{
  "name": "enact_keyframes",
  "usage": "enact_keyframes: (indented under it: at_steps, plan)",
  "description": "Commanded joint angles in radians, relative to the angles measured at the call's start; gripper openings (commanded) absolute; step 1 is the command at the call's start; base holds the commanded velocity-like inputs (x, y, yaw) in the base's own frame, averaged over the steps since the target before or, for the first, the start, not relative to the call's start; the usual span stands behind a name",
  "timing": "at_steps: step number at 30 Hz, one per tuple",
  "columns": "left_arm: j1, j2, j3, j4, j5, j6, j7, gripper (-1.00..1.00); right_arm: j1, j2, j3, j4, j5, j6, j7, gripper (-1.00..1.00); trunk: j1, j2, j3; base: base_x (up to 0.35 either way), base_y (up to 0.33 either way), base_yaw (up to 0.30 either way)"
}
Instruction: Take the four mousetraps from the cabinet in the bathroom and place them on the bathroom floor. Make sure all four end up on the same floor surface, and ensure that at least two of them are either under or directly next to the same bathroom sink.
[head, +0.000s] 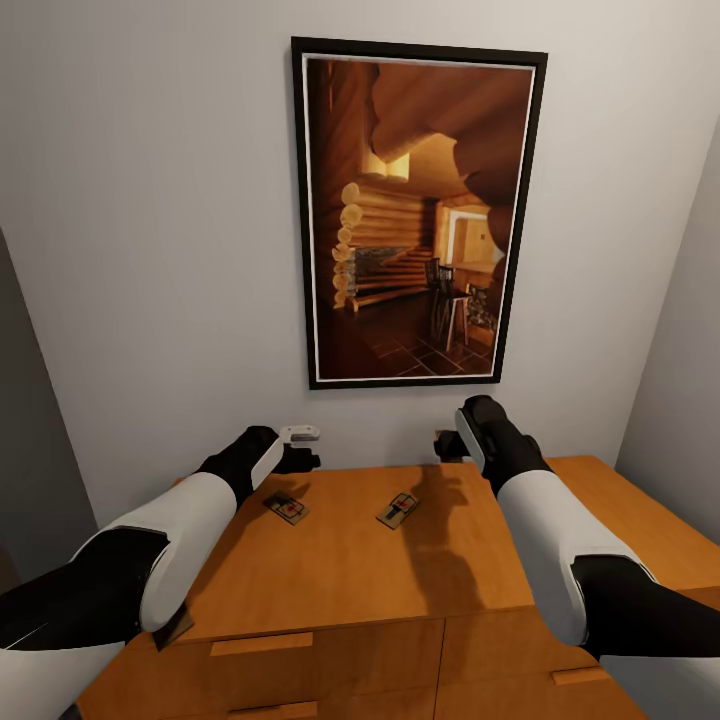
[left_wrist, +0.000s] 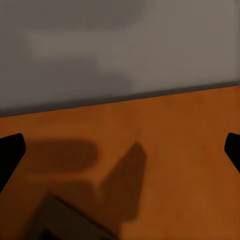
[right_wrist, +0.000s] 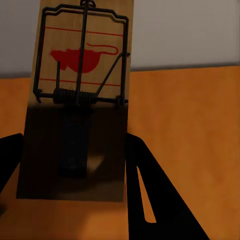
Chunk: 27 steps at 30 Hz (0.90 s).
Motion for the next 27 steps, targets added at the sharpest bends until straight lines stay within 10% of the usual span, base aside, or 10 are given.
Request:
enact_keyframes:
  at_steps: [1,27]
  plan:
    - [-0.001,0.001,-0.008,-0.001,0.010,0.005,0.002,1.00,-0.001,0.001,-0.005,0.001,0.007,0.003,0.004,-1.00,0.000,-0.001,-0.001,0.000,0.000,0.000]
    - [0.000,0.002,-0.008,0.000,0.015,0.003,0.001,1.00,-0.001,-0.029,-0.005,0.009,-0.001,-0.007,0.009,-1.00,0.000,-0.001,-0.001,0.000,0.000,0.000]
